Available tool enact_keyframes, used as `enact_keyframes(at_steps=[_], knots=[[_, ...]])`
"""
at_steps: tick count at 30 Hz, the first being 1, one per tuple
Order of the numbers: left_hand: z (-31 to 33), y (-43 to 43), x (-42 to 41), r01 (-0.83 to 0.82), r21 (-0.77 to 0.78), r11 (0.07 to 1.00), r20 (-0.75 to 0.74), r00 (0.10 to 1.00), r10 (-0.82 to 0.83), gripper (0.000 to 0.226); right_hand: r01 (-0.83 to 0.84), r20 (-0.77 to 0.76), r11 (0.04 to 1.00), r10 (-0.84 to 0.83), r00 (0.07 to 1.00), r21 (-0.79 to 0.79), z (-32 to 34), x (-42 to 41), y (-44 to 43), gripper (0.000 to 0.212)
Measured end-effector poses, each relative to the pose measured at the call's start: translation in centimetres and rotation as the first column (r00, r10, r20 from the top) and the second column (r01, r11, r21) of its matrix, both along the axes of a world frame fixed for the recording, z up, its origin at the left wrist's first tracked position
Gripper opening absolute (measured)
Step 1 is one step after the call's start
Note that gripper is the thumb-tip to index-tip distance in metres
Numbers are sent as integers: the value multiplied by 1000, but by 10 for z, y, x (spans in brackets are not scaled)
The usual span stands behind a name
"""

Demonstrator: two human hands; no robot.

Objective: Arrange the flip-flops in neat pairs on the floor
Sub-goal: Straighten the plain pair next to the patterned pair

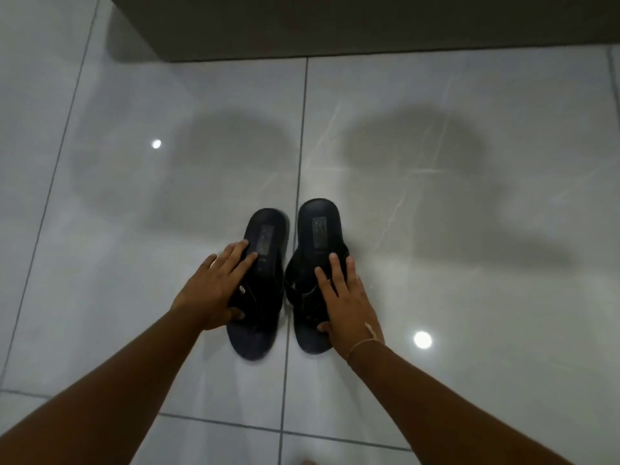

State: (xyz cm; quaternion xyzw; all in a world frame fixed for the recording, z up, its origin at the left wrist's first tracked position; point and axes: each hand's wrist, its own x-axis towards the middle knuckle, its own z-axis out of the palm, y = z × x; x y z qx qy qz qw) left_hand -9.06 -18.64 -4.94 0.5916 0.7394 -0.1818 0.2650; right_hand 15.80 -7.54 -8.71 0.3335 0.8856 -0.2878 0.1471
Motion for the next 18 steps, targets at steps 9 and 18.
enact_keyframes(at_steps=[9,18], knots=[[0,-34,-61,-12,10,1000,-48,999,13,131,50,32,998,-48,998,-37,4,-66,-49,108],[-4,-48,-74,-19,10,1000,-55,998,20,131,19,37,998,-17,999,-52,6,-79,-58,104]])
